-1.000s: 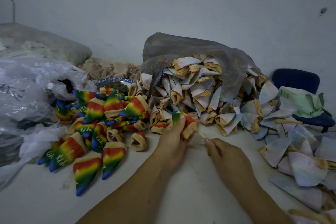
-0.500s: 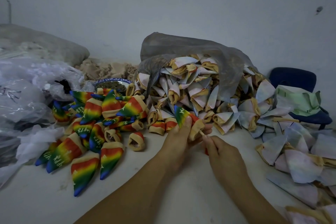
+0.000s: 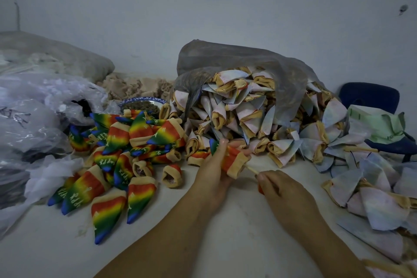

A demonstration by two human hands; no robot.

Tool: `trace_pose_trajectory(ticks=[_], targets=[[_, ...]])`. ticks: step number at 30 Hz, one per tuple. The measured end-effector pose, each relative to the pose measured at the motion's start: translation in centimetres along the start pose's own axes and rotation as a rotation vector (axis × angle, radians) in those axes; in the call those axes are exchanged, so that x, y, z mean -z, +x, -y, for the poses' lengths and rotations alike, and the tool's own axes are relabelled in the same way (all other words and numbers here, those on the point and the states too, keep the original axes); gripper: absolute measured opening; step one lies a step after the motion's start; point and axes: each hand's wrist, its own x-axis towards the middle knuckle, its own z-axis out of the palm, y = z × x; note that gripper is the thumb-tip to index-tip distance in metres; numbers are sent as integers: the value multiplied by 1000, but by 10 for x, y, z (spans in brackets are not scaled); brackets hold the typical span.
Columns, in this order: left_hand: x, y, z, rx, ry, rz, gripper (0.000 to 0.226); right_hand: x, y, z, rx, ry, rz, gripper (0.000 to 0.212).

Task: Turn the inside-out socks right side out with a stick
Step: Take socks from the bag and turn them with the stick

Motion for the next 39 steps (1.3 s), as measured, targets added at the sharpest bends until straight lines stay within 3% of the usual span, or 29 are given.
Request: trace_pose_trajectory(ticks=[8,15,23,27,31,39], targets=[[0,1,7,11,278,66,41,12,4,-13,-13,-124,-112,27],[-2,-2,13,-2,314,173,46,8,4,-6,-45,-45,-117,28],[-5,1,14,0,502,23,59,-3,-4,4,-105,-118,-99,28],[-4,1,11,10,453,63,59,-1,0,0,-72,-109,-88,29],[-1,3,10,35,341,3,69,3,3,-1,26,-100,-164,33],[4,1,10,37,465,30,33,5,2,-1,2,-215,-148,35]])
